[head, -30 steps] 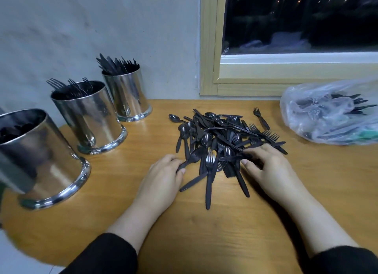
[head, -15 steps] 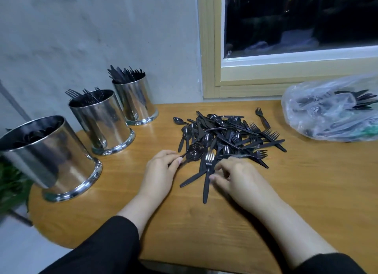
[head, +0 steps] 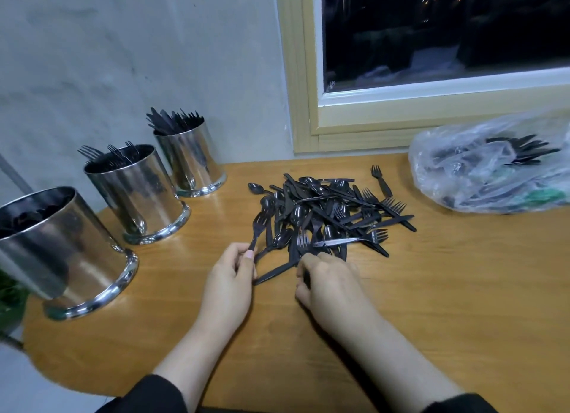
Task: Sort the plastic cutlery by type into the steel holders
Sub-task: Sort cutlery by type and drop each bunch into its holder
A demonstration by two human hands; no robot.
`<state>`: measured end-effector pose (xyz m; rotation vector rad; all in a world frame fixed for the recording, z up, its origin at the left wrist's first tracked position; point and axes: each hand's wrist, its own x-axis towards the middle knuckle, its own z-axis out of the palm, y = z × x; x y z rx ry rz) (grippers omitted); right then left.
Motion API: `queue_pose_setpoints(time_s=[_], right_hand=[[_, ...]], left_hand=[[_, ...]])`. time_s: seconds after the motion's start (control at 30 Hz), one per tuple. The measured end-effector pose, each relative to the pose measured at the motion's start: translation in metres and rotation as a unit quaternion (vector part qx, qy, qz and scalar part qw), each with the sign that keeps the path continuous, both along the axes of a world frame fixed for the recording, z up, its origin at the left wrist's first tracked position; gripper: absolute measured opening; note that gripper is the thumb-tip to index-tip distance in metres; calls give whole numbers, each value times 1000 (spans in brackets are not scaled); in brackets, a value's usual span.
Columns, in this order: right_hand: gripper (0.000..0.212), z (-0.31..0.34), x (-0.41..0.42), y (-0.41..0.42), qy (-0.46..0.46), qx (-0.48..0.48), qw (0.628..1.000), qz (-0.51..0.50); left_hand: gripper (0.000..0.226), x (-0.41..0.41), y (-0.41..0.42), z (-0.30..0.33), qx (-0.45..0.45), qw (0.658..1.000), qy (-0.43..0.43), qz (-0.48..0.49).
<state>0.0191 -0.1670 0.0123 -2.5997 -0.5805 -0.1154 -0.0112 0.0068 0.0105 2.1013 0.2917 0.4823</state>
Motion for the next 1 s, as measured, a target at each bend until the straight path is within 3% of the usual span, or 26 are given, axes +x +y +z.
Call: queue_pose_setpoints(time_s=[0.2, 0.43, 0.53, 0.63, 0.73, 0.9, 1.0], right_hand=[[24, 2, 1, -10, 14, 15, 999, -34], [16, 12, 4, -28, -1, 65, 996, -65], [8, 24, 5, -34, 19, 185, 979, -80], [9, 27, 1, -31, 99, 270, 957, -26], [13, 21, -7, -20, 132, 268, 954, 36], [12, 20, -2, -20, 129, 267, 954, 52], [13, 25, 1, -25, 125, 244, 959, 70]], left_hand=[[23, 1, -1, 1, -6, 1000, 8, 1], [24, -2, -4, 2, -33, 999, 4, 18], [30, -1, -9, -2, -111, 993, -7, 39], [30, -2, -29, 0, -185, 982, -11, 39], [38, -2, -52, 7, -240, 971, -4, 8], [52, -3, -67, 16, -337, 941, 11, -36], [40, -6, -72, 19, -332, 940, 16, -79]])
